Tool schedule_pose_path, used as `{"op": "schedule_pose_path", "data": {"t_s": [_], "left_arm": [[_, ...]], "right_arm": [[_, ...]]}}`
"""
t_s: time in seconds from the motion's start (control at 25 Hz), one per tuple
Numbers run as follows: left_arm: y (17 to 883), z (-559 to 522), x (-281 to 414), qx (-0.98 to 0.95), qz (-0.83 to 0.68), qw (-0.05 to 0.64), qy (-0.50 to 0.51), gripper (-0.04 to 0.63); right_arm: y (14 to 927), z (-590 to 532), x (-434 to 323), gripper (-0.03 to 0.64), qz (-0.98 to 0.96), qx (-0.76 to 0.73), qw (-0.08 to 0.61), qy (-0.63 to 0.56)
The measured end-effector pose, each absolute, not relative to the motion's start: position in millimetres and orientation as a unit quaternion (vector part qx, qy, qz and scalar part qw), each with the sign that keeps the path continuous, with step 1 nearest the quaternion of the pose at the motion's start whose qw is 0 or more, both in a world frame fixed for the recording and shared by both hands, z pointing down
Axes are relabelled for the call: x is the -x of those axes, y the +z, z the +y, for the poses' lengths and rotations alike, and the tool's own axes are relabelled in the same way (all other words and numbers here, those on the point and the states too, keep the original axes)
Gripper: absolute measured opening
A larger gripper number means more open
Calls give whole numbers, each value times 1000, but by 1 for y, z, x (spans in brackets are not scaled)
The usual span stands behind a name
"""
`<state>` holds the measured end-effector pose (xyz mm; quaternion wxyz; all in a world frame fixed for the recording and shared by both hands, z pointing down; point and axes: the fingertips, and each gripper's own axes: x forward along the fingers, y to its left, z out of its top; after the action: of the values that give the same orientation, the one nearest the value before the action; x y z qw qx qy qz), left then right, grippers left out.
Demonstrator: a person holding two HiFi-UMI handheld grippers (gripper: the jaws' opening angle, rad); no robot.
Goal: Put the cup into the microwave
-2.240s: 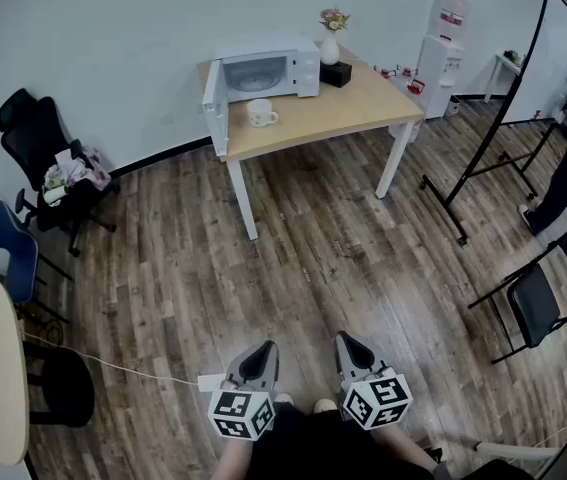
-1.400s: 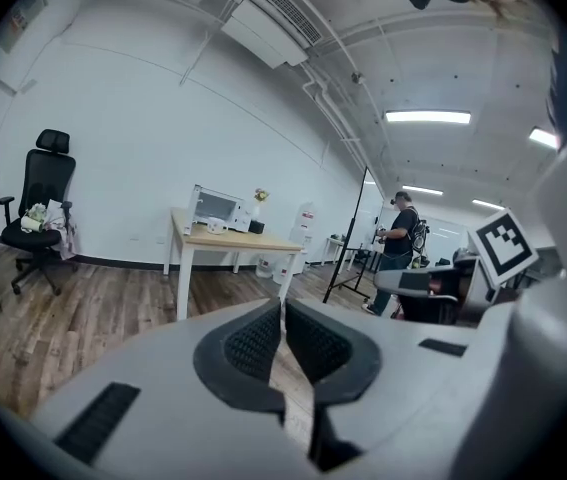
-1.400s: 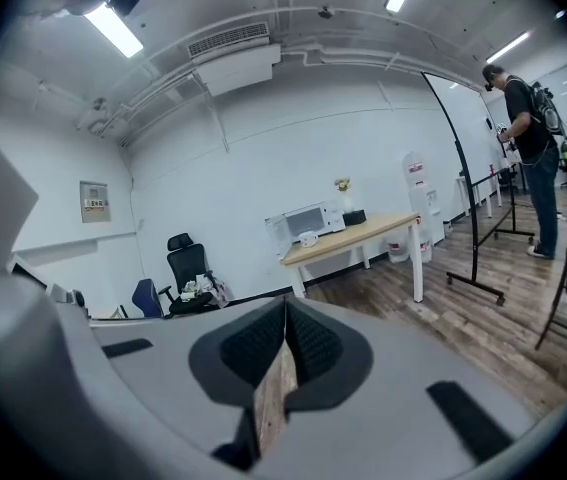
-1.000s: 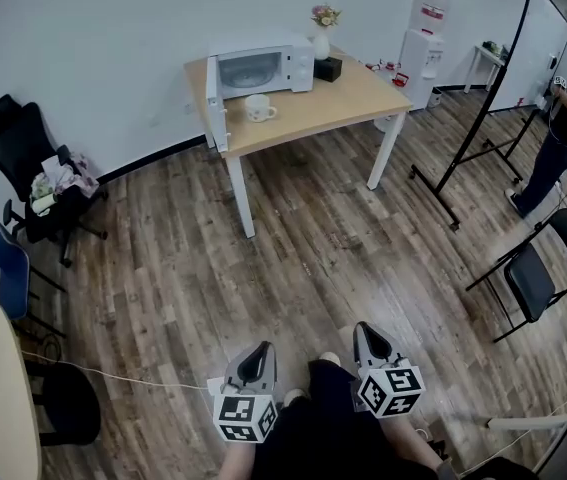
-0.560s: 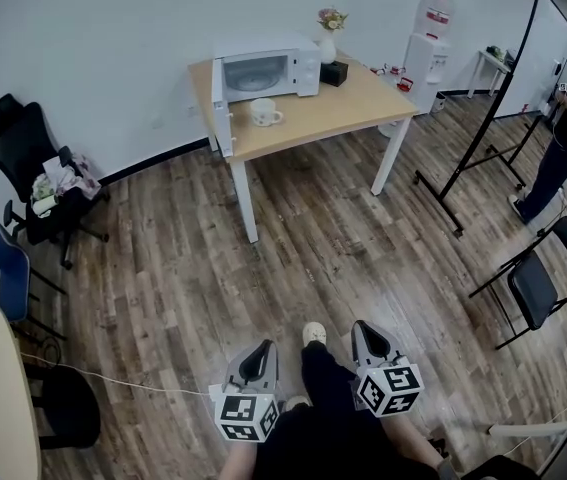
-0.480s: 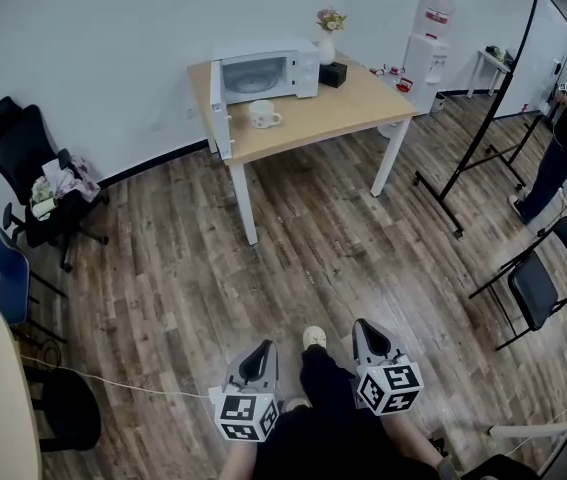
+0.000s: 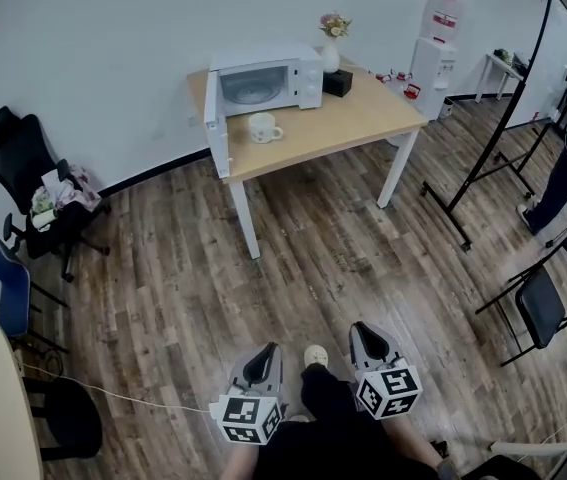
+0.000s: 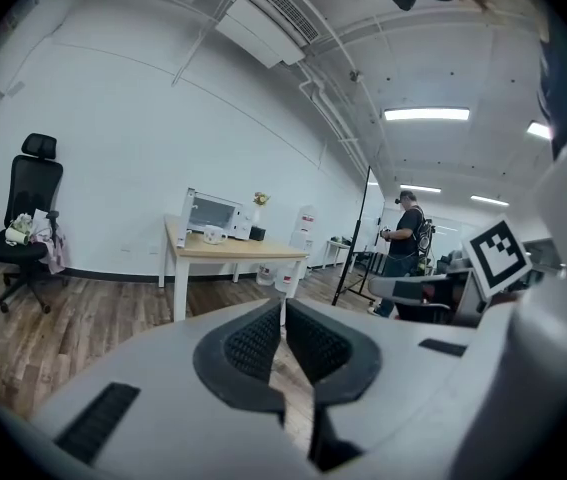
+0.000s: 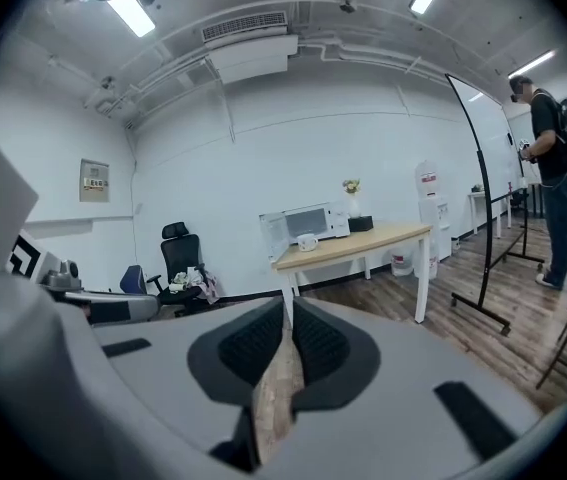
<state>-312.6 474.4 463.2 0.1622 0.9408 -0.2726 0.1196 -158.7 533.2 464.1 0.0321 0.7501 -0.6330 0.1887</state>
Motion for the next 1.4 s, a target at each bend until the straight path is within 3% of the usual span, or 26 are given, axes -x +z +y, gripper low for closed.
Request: {"op": "schedule_pose_path", "data": {"t_s": [0.08,0.16,0.2,0.4,0.64,0.84,1.4], "left_arm": [[465,460,300,-941,-273,160,123,15],[466,446,286,-940,-274,158,125,15],[465,439,280,-940,-275,158,124,15],[459,405,248,-940,-275,162,118,15],[459,364,214,-938,-283,166,110,15],[462,334,191,-936,-292,167,107,15],[480,285,147,-927,-311,174,112,15]], "right_arm": [[464,517,150,33,-641,-743,27,189],[463,499,142,186,-653,-731,16,196],[463,491,138,215,-658,-726,13,198],[464,452,117,298,-673,-713,33,193],[469,404,88,344,-695,-688,25,205],[470,369,61,457,-697,-690,38,189],[487,316,20,463,-726,-657,55,194]]}}
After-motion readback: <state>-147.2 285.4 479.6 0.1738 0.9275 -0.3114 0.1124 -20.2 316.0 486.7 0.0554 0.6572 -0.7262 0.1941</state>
